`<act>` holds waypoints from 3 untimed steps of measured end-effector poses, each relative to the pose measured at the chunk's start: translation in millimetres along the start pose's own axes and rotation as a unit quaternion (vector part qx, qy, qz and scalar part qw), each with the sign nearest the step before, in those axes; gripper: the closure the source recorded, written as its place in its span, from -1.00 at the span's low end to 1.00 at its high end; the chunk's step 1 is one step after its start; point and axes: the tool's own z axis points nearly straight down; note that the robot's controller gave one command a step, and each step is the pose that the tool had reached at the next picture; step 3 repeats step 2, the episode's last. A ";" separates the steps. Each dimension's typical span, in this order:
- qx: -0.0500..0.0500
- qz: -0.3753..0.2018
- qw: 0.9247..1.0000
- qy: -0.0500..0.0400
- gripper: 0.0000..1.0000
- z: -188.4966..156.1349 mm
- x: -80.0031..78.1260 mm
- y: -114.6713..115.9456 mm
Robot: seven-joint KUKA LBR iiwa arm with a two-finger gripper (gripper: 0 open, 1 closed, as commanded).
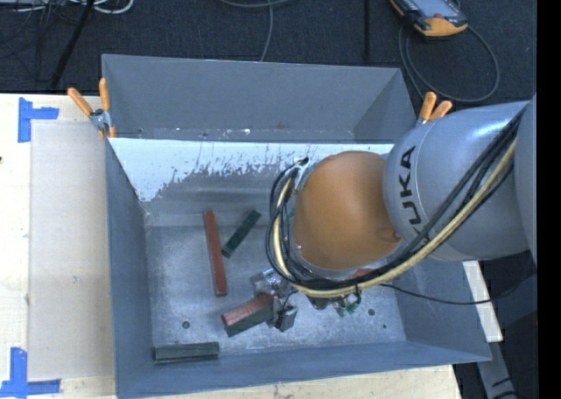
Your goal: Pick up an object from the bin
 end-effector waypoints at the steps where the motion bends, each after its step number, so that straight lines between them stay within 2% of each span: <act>1: 0.000 0.000 1.000 -0.002 1.00 -10.6 -0.9 -0.3; 3: 0.001 0.000 1.000 -0.002 1.00 -18.3 -1.1 -0.2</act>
Offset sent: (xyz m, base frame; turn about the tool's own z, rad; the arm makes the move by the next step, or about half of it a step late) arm 0.0000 -0.0002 0.0012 0.0000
